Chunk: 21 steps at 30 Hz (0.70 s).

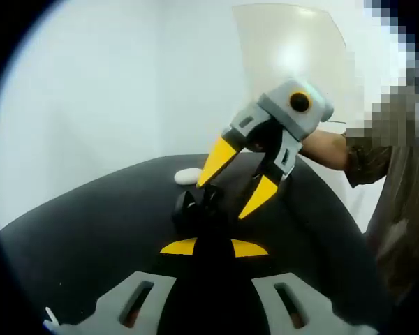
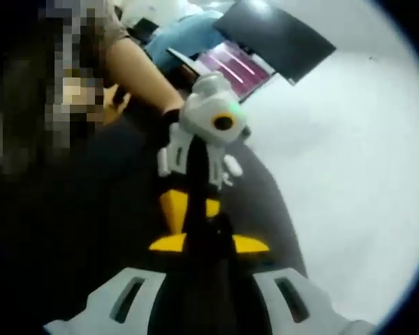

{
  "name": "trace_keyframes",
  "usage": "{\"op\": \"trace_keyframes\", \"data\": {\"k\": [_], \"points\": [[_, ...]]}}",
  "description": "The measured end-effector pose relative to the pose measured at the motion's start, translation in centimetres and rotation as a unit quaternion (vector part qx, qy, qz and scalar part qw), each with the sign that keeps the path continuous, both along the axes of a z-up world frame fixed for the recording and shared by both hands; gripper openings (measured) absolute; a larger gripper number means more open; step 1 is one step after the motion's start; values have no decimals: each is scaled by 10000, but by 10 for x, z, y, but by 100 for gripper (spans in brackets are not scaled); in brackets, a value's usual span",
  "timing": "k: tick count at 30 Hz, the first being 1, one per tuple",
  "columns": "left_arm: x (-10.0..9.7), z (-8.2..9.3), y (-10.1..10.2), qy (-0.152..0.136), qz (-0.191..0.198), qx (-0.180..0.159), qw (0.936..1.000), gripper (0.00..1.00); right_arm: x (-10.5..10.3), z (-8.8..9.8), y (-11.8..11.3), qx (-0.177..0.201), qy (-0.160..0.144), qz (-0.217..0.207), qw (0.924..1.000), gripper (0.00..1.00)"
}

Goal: Pick up three earphones and place each one into its charging case using tactile feedback, ensure that each earphone is properly inserted and securely positioned inside the case.

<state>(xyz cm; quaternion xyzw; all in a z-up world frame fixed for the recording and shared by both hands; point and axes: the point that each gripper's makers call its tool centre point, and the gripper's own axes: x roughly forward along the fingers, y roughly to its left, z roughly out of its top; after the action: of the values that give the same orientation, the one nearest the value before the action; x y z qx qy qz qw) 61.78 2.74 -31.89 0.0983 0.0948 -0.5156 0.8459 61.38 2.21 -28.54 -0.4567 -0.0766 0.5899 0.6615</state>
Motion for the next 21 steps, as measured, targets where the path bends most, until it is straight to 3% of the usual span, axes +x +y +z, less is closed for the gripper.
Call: {"op": "trace_keyframes", "data": {"k": [7, 15, 21], "points": [[0, 0, 0, 4, 0, -3, 10000, 14, -1, 0, -2, -12, -17, -56, 10000, 23], [0, 0, 0, -25, 12, 7, 10000, 14, 4, -4, -4, 108, 375, -321, 9987, 21], [2, 2, 1, -144, 51, 8, 9999, 18, 3, -10, -5, 116, 413, -343, 9985, 21]]}}
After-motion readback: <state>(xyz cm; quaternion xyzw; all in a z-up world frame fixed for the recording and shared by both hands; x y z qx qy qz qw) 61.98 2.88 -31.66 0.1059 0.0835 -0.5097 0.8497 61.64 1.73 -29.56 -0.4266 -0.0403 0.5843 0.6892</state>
